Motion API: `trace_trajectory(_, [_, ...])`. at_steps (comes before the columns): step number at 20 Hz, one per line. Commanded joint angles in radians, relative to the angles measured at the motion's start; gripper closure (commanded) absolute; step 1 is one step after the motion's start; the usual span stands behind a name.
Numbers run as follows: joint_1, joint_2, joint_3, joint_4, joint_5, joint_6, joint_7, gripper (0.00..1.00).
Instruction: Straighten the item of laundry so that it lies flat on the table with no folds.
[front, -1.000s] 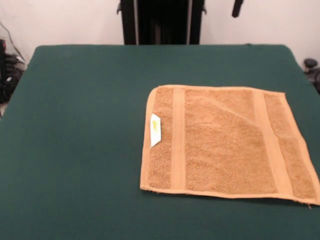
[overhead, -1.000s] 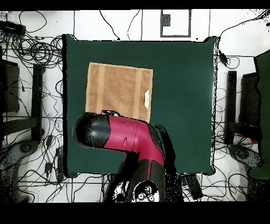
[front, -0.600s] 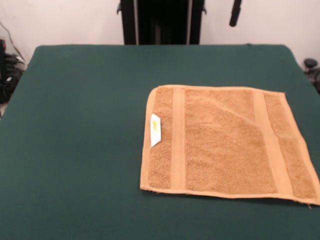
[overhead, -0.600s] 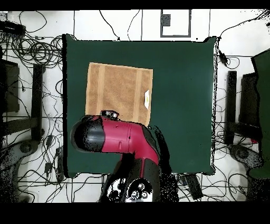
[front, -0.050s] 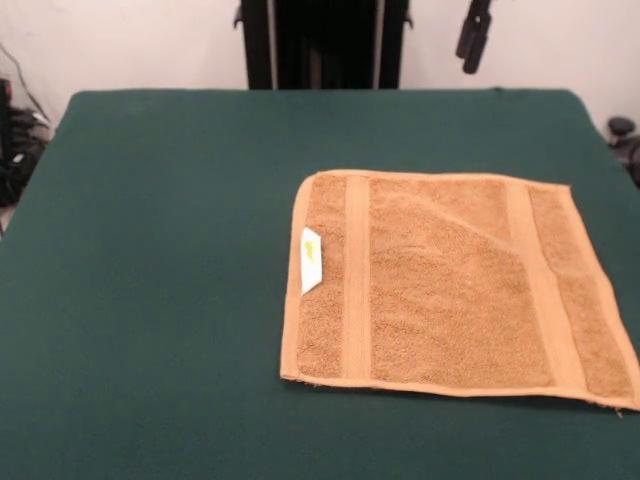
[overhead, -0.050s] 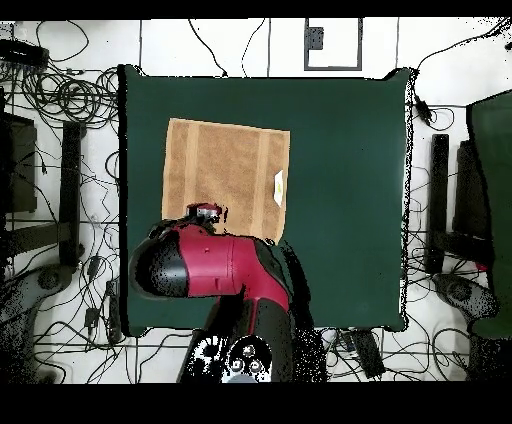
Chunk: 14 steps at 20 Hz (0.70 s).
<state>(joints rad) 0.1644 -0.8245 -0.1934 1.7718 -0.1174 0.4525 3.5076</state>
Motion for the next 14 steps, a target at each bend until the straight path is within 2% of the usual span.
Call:
trace_trajectory(1, [0.020, 0.076, 0.087, 0.106, -0.062, -0.081, -0.097, 0.00])
trace_trajectory(4, [0.004, 0.069, 0.093, 0.094, -0.073, -0.076, -0.102, 0.00])
trace_trajectory(8, [0.063, 0.182, 0.010, 0.045, -0.103, -0.325, 0.033, 0.00])
trace_trajectory(14, [0.106, 0.298, -0.050, 0.020, -0.074, -0.531, 0.062, 0.00])
